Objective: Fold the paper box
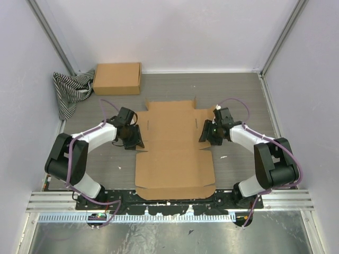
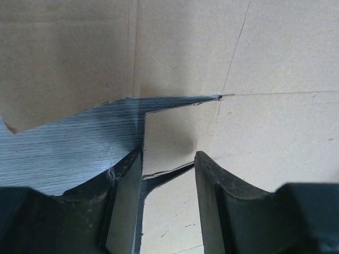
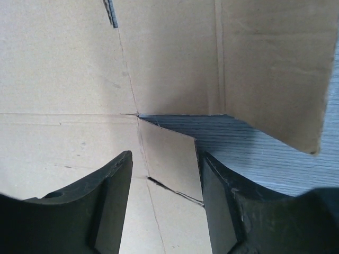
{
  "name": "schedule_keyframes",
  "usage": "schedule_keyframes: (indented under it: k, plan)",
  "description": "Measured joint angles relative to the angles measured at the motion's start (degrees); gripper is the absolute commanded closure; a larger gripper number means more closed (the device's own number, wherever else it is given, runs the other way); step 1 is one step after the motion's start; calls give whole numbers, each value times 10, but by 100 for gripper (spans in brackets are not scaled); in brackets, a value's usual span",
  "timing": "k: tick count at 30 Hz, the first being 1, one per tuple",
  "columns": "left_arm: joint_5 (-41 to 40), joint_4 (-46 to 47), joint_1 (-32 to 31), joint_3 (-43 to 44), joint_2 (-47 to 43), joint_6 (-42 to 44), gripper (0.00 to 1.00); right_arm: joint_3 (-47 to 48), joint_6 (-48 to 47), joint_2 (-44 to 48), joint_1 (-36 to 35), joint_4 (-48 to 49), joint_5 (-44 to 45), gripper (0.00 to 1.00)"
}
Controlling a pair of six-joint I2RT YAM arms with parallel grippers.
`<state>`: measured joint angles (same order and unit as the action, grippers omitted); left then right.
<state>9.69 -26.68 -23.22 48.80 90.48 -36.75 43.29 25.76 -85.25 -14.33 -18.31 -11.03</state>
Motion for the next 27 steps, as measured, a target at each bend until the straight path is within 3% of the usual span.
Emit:
schedule_keyframes:
  k: [18,27]
  plan:
    - [-8,-16,-63,68,-13,-21,51,36,7,6,-55,-12,4,42]
    - [-1,0,-103,105,46,-35,51,38,17,-39,-85,9,4,42]
